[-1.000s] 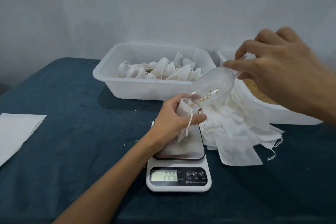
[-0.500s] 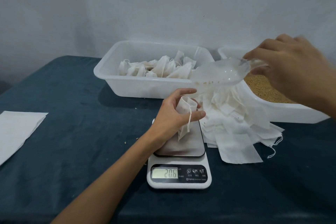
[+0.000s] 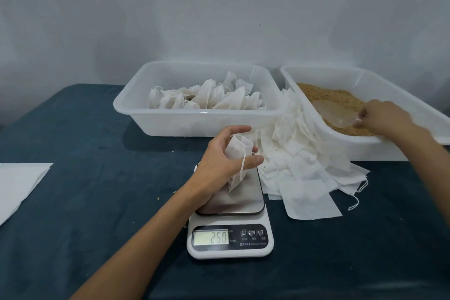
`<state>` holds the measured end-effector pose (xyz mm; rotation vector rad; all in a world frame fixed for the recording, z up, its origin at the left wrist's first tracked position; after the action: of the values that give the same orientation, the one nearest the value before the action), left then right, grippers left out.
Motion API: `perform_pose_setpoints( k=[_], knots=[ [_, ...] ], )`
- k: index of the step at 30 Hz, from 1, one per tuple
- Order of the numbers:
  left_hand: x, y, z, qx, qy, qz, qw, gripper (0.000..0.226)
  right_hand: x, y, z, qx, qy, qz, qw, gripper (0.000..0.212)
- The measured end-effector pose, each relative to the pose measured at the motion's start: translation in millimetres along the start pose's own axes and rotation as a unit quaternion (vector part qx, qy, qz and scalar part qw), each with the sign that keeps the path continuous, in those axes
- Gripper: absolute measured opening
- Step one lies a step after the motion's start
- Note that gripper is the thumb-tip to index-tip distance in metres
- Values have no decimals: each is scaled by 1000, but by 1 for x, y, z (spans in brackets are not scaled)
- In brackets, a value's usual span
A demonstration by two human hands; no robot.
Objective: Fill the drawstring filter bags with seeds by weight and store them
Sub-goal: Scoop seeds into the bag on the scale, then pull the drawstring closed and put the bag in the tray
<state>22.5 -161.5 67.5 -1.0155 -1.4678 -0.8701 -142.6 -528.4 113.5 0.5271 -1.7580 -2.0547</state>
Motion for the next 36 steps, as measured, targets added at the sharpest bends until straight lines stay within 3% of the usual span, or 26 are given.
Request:
perform_pose_setpoints(
  k=[5,10,12,14,17,19,21,25,29,34,36],
  knots=[
    [0,2,-1,-1,-1,-5,1000,51,-6,-14,-12,-82,-21,23,996,24],
    [0,3,-1,-2,-5,-10,1000,51,-16,-11,-5,-73,-27,72,994,15],
    [0,2,0,-2,-6,-9,1000,52,-29,0,9,15,0,51,999,19],
    [-2,2,-1,-2,-7,-14,1000,52,-55,12,39,149,80,-31,985,22],
    [0,1,0,2,-8,-26,1000,45,-111,10,110,252,276,-151,915,13],
    [1,0,0,9,-8,-33,999,31,-140,-8,145,234,349,-194,886,8],
    [1,0,-1,18,-14,-50,998,17,-152,-27,157,215,356,-240,877,8],
    [7,6,2,38,-31,-62,997,30,-151,-50,153,213,339,-329,855,9],
    [33,31,-7,81,-42,-74,993,30,-150,-58,152,204,350,-334,851,11],
    [79,81,-54,142,-90,-182,969,26,-153,-60,155,199,366,-340,843,11],
    [89,109,-86,192,-82,-270,940,25,-153,-60,156,201,369,-341,841,12]
  ],
)
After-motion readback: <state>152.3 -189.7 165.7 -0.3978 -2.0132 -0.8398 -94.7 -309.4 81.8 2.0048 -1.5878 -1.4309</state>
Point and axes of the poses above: each hand's wrist, its own z-axis away from the middle knuckle, its own y-axis out of the back of the hand, x = y × z, the point moved 4 cm from there along -z, towards the middle knuckle, and after that the axes turned 12 degrees about -x, right-handed, at the moved point
